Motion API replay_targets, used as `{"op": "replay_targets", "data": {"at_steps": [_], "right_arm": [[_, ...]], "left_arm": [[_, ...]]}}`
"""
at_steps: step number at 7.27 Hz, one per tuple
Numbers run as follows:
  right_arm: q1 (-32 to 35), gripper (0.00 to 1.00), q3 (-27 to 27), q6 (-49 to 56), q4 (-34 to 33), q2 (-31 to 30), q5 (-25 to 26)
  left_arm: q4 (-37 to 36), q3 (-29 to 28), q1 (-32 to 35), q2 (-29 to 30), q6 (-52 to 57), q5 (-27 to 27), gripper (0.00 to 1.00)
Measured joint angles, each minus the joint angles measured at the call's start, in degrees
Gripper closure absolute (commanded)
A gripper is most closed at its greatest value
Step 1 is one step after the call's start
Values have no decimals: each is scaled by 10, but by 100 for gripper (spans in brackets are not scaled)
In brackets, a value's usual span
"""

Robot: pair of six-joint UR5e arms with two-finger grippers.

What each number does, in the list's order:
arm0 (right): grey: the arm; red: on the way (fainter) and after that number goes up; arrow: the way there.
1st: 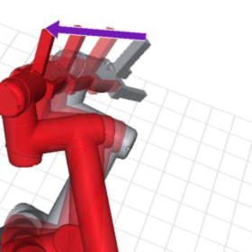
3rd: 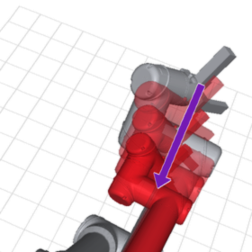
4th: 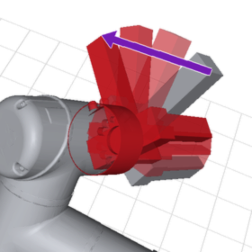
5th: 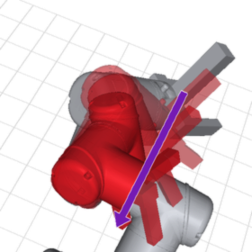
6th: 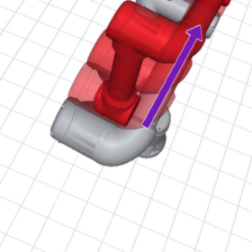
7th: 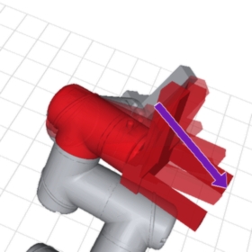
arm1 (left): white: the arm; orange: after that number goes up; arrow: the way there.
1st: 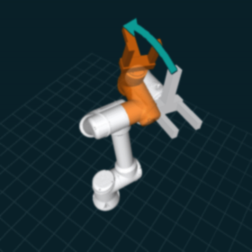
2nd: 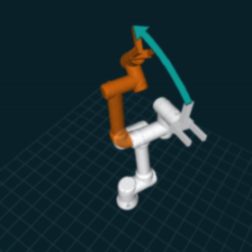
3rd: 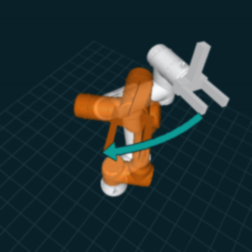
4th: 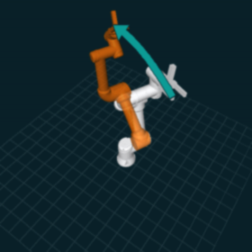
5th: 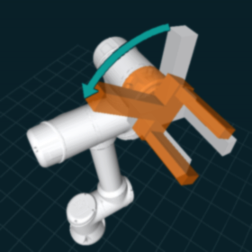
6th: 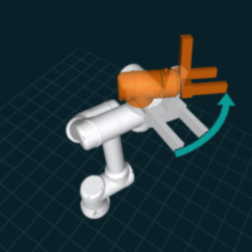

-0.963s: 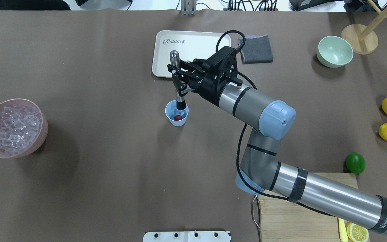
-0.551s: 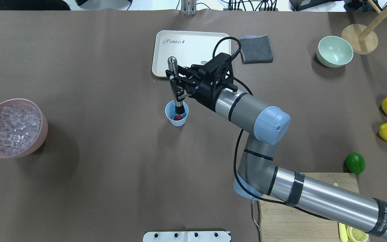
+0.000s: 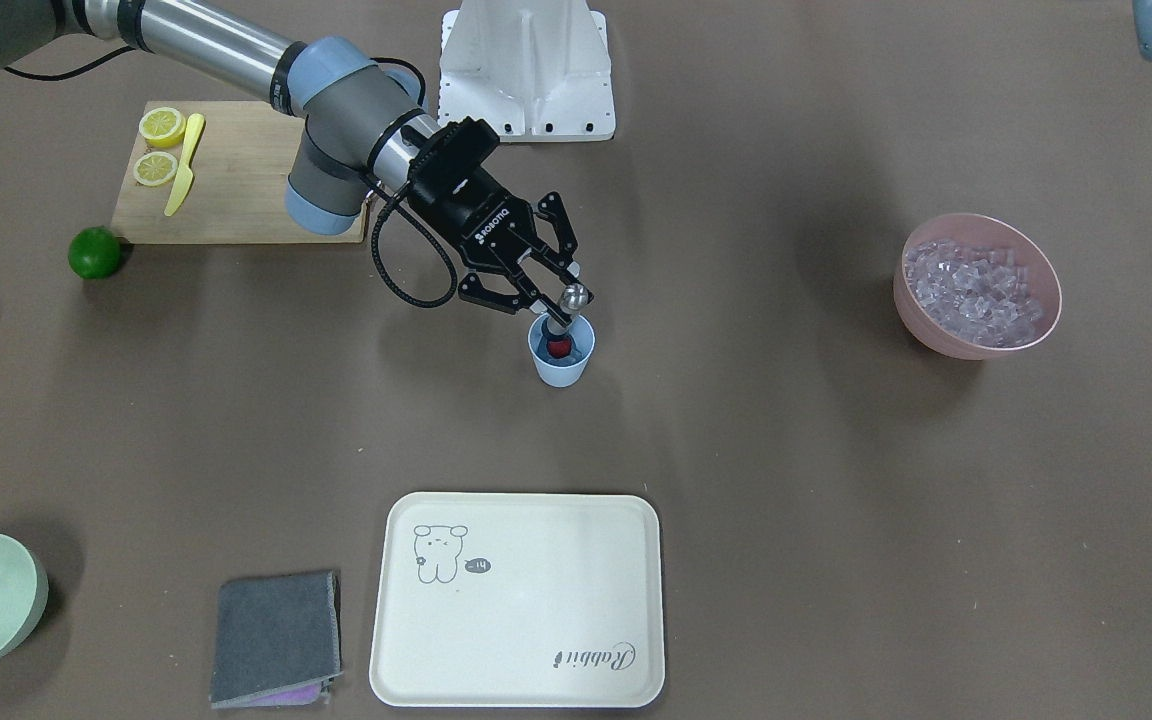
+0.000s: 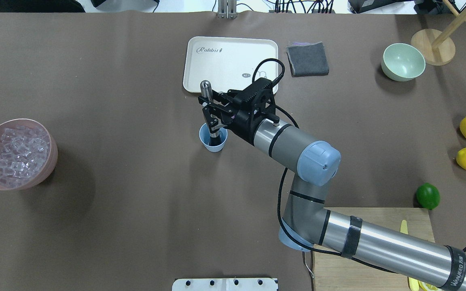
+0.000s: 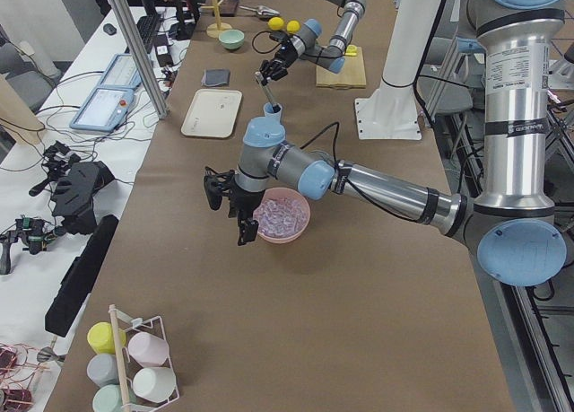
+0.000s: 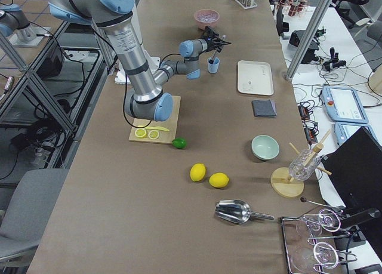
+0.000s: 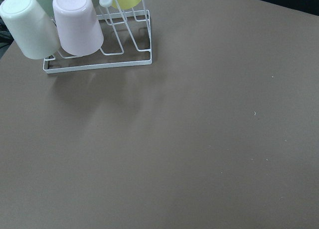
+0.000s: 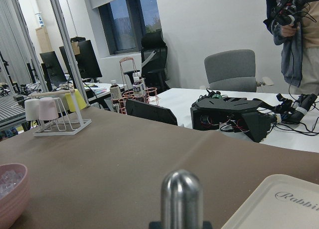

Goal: Mash ice and strawberries in cup
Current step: 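Lower the muddler into the blue cup and press down, then raise and press the muddler down into the cup repeatedly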

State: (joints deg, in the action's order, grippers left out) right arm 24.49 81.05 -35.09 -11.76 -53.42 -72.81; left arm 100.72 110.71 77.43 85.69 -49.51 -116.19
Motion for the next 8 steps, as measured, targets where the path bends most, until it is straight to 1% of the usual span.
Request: {"op": "replay_targets", "data": {"at_steps": [2,4,6,8], "right_arm": [[-3,100,-5,-1,1,5,3],[-3,100,-2,-1,-3,24,4],[4,100,1,-2,-28,53,5],[22,100,1,-4,-36,63,3]], "left_arm": [[0,0,0,0,0,0,2],[0,0,0,1,0,0,2],[1,-1,0,1,-1,0,2],[1,0,0,1,-2,0,2]]}}
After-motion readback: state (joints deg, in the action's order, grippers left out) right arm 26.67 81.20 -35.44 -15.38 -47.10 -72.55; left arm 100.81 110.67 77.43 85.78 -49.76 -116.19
